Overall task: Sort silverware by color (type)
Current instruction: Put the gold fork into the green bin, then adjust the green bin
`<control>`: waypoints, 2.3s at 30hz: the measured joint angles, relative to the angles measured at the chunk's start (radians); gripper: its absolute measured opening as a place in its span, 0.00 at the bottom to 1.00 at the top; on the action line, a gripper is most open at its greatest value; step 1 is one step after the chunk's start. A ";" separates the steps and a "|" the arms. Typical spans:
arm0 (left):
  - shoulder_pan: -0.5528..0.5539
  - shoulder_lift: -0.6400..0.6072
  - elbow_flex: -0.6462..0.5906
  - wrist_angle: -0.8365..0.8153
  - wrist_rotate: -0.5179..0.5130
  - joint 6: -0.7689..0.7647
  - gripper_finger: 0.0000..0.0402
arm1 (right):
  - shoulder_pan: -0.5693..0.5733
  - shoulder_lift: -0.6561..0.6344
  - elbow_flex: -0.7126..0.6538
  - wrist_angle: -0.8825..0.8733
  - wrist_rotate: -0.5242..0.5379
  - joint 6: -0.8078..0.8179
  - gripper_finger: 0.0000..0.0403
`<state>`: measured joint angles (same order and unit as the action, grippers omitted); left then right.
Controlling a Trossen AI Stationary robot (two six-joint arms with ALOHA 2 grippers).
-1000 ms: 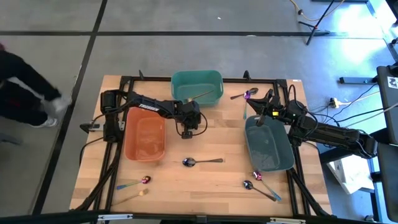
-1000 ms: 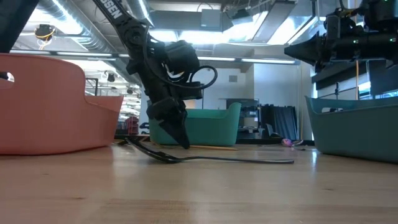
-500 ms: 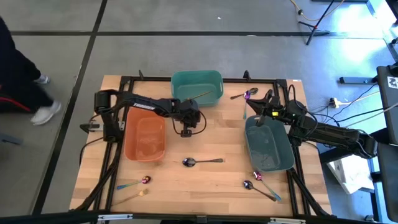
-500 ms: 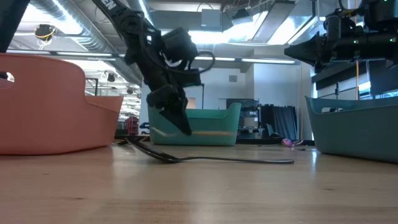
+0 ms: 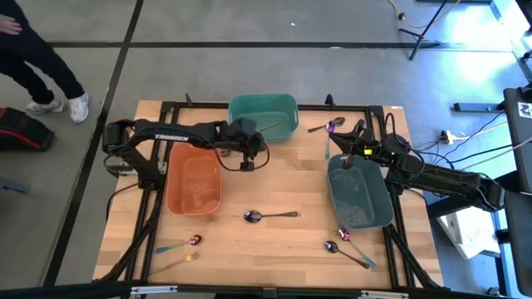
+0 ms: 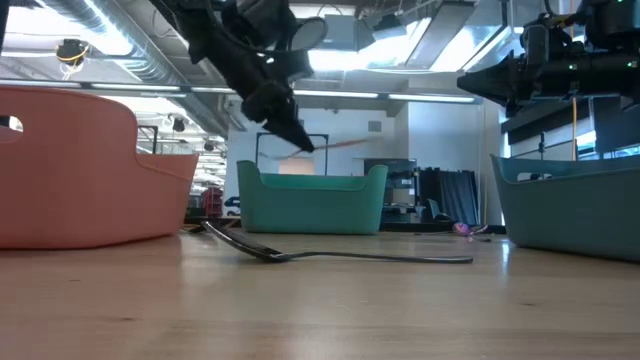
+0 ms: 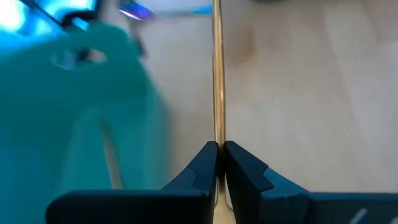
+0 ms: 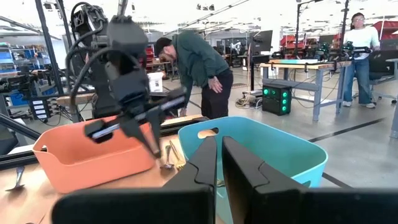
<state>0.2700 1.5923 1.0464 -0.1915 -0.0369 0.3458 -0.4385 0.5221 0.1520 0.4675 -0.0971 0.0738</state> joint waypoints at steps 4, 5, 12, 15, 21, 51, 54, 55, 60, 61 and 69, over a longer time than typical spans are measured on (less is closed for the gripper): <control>0.055 -0.010 0.000 0.070 0.003 0.006 0.06 | 0.000 0.000 0.000 0.001 0.000 0.000 0.05; 0.070 -0.010 0.000 0.085 0.003 0.005 0.06 | 0.000 0.000 0.000 0.000 0.000 0.000 0.05; 0.185 -0.009 0.000 0.161 0.027 -0.001 0.06 | 0.000 0.000 0.000 0.000 0.000 0.000 0.05; 0.230 0.005 0.000 0.203 0.088 -0.005 0.06 | 0.000 0.000 0.000 0.000 0.001 0.000 0.05; 0.294 0.076 0.001 0.272 0.132 -0.028 0.06 | 0.000 0.001 0.000 0.001 0.019 0.000 0.05; 0.333 0.255 0.000 0.303 0.127 -0.051 0.06 | 0.000 0.001 0.000 -0.002 0.019 0.000 0.05; 0.333 0.255 0.000 0.296 0.127 -0.054 0.09 | 0.000 0.001 0.000 -0.002 0.019 0.000 0.05; 0.333 0.255 0.000 0.297 0.126 -0.058 0.10 | 0.000 0.001 0.000 -0.002 0.019 0.000 0.05; 0.331 0.249 0.000 0.295 0.121 -0.074 0.21 | 0.000 0.001 0.000 -0.002 0.019 0.000 0.05; 0.330 0.243 0.000 0.292 0.120 -0.074 0.22 | 0.000 0.001 0.000 -0.002 0.018 0.000 0.05; 0.295 0.132 0.000 0.241 0.090 -0.081 0.26 | 0.000 0.001 0.000 -0.003 0.019 0.000 0.05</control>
<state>0.5652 1.7241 1.0466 0.0492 0.0533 0.2646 -0.4389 0.5228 0.1520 0.4644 -0.0784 0.0734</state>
